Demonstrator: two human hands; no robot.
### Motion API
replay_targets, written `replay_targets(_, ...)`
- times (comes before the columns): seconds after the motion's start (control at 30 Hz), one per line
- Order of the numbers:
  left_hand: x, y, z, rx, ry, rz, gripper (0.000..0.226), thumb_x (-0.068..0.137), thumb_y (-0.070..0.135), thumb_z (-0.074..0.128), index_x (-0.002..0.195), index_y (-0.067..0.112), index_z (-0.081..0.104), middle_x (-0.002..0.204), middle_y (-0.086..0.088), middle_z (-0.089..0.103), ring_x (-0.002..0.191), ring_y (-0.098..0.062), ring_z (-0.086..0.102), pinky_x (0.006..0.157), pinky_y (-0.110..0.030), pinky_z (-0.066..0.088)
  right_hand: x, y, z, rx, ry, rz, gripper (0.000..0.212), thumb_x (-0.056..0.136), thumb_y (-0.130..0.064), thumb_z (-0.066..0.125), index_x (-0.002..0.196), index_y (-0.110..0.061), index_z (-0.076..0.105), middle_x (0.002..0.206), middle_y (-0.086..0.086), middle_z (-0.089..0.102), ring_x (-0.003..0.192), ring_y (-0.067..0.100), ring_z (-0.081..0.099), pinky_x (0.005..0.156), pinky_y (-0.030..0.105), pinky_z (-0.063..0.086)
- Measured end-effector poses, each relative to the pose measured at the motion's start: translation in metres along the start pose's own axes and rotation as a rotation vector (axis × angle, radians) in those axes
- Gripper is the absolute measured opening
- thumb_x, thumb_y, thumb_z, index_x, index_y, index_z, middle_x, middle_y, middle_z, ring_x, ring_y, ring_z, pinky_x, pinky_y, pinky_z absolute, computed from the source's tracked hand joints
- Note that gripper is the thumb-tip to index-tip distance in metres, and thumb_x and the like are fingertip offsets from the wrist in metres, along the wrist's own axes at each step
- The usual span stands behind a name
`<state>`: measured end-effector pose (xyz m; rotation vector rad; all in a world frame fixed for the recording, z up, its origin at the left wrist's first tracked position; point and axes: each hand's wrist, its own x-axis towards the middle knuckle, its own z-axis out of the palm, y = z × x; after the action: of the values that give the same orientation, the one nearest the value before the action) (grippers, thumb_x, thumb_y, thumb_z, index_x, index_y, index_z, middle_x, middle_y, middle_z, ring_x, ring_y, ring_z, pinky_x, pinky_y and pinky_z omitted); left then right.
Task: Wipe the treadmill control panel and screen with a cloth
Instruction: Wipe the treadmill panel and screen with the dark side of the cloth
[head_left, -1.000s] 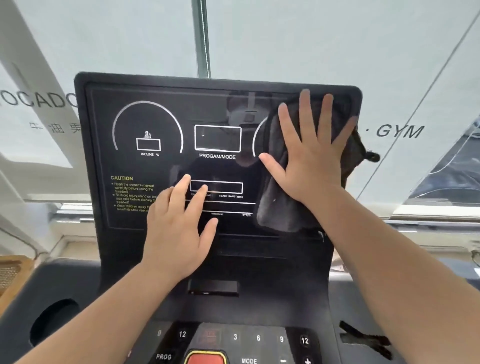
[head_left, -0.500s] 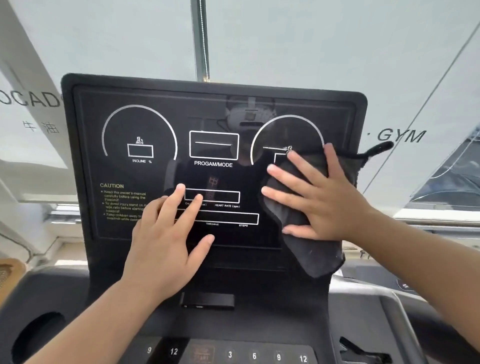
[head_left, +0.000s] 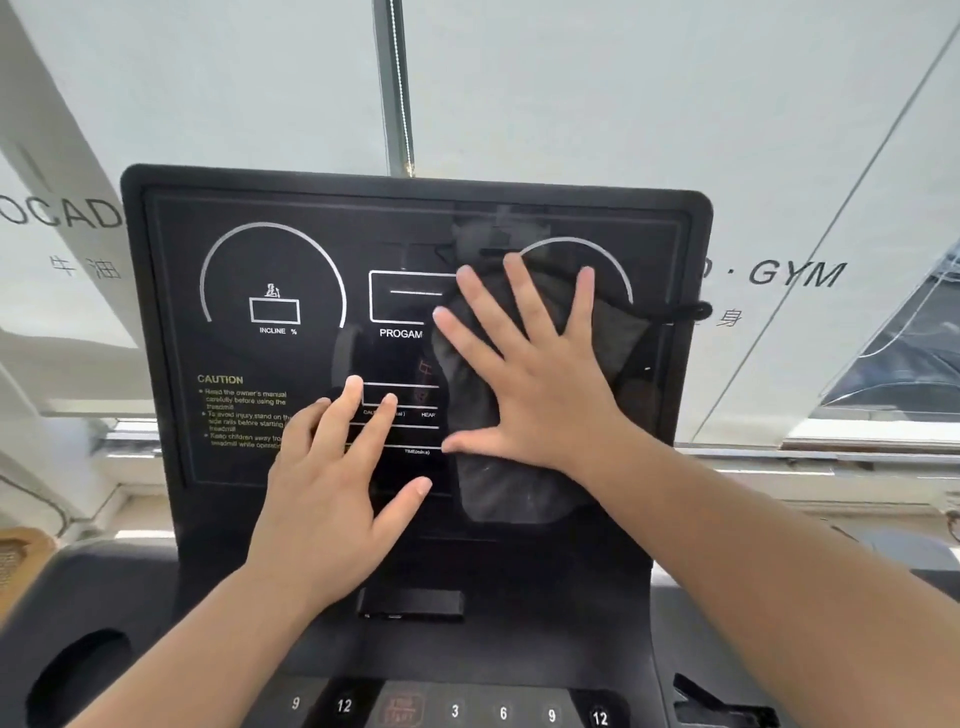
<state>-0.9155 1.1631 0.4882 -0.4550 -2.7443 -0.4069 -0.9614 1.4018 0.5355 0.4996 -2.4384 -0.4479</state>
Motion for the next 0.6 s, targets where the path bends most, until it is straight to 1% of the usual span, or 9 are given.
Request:
replay_targets(0.1,0.0,-0.001,0.0,-0.009,-0.001,0.002,0.08,0.088,0.068,0.04,0.152,0.021,0.045,0.162,-0.01,0.034,0.138,-0.038,0.034,0.109,-0.057,0.042,-0.042,-0.001,0.02,-0.003,-0.001,-0.155,0.11,0.078,-0.094,0.043,0.165,-0.031,0.019,0.174,0.003,0.009,0.159,0.037,0.004,0.114,0.082,0.002)
replay_targets(0.17,0.0,-0.002,0.0,-0.002,-0.012,0.003,0.082,0.087,0.071,0.04,0.153,0.022,0.044,0.162,-0.009,0.033,0.138,-0.037,0.034,0.107,-0.057,0.044,-0.063,0.015,0.026,-0.013,0.022,-0.204,0.104,0.079,-0.091,0.047,0.163,-0.033,0.027,0.172,0.002,0.018,0.158,0.036,0.013,0.116,0.08,0.004)
replay_targets(0.2,0.001,-0.002,-0.001,0.0,-0.017,0.001,0.083,0.086,0.072,0.04,0.153,0.023,0.043,0.162,-0.008,0.032,0.139,-0.036,0.034,0.106,-0.057,0.045,-0.068,0.028,0.025,-0.02,0.041,-0.199,0.101,0.079,-0.09,0.05,0.161,-0.033,0.03,0.171,0.001,0.022,0.158,0.036,0.017,0.116,0.079,0.006)
replay_targets(0.23,0.001,-0.002,-0.001,0.0,-0.022,-0.002,0.085,0.085,0.074,0.04,0.153,0.023,0.043,0.162,-0.007,0.032,0.139,-0.035,0.034,0.105,-0.057,0.046,-0.07,0.041,0.022,-0.031,0.064,-0.162,0.101,0.078,-0.089,0.053,0.16,-0.034,0.032,0.17,0.001,0.025,0.157,0.037,0.02,0.116,0.079,0.008)
replay_targets(0.3,0.002,-0.002,-0.002,0.003,-0.033,-0.002,0.087,0.084,0.076,0.04,0.153,0.024,0.042,0.162,-0.007,0.032,0.139,-0.034,0.034,0.102,-0.057,0.049,-0.062,0.069,0.013,-0.048,0.097,-0.007,0.103,0.076,-0.088,0.058,0.159,-0.032,0.034,0.169,0.004,0.027,0.156,0.039,0.021,0.116,0.078,0.01)
replay_targets(0.37,0.001,-0.002,-0.002,0.012,-0.036,0.003,0.087,0.084,0.076,0.04,0.153,0.023,0.043,0.162,-0.007,0.033,0.139,-0.034,0.034,0.1,-0.057,0.049,-0.041,0.087,-0.001,-0.017,0.095,0.186,0.104,0.077,-0.087,0.055,0.161,-0.03,0.032,0.171,0.006,0.02,0.158,0.041,0.013,0.118,0.077,0.008)
replay_targets(0.43,0.001,-0.001,-0.002,0.014,-0.036,0.004,0.087,0.084,0.076,0.04,0.153,0.023,0.043,0.162,-0.008,0.033,0.14,-0.035,0.033,0.101,-0.056,0.048,-0.013,0.088,-0.012,0.023,0.075,0.326,0.105,0.079,-0.089,0.047,0.163,-0.03,0.024,0.173,0.007,0.01,0.158,0.043,0.005,0.118,0.077,0.005)
replay_targets(0.5,0.001,-0.001,-0.001,0.01,-0.032,0.001,0.088,0.084,0.077,0.04,0.153,0.022,0.043,0.162,-0.009,0.033,0.14,-0.035,0.032,0.103,-0.057,0.047,0.016,0.076,-0.017,0.032,0.066,0.396,0.108,0.08,-0.091,0.039,0.164,-0.029,0.014,0.174,0.007,0.003,0.158,0.045,-0.001,0.116,0.08,0.002)
replay_targets(0.6,0.001,0.0,-0.001,0.015,-0.035,0.005,0.088,0.084,0.076,0.04,0.153,0.022,0.042,0.162,-0.01,0.032,0.141,-0.035,0.032,0.104,-0.057,0.047,0.047,0.048,-0.021,0.026,0.068,0.406,0.108,0.082,-0.093,0.032,0.165,-0.029,0.008,0.174,0.008,0.002,0.157,0.046,-0.002,0.114,0.082,0.002)
